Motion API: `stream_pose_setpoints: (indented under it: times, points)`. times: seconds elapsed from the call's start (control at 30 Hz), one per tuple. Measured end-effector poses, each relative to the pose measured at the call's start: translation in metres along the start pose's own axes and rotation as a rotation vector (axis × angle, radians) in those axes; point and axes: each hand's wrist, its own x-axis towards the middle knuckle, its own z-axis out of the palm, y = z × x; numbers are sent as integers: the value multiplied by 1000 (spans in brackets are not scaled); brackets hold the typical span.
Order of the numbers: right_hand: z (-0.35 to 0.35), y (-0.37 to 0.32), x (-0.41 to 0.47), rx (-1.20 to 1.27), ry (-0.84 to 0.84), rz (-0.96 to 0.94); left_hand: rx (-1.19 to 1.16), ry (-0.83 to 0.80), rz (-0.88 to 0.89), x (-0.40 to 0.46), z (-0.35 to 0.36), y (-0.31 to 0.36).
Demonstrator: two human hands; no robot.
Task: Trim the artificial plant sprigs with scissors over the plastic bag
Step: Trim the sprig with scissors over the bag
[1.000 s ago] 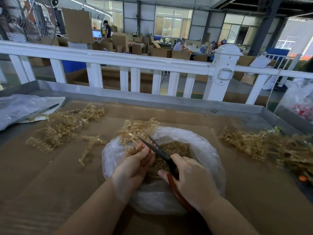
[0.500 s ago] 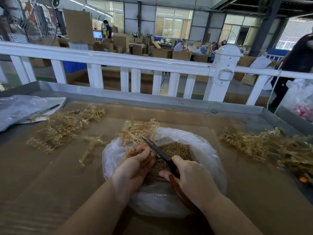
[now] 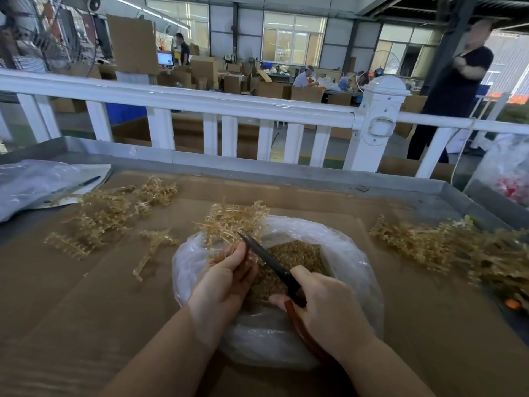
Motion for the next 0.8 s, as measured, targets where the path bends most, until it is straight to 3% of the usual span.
stream_pose_setpoints:
  times: [0.33, 0.8]
  points:
    - [-2, -6, -6, -29, 40, -2, -84, 21, 1, 2, -2, 0]
    - [-8, -1, -4, -59, -37, -15, -78, 60, 76, 3, 2, -5]
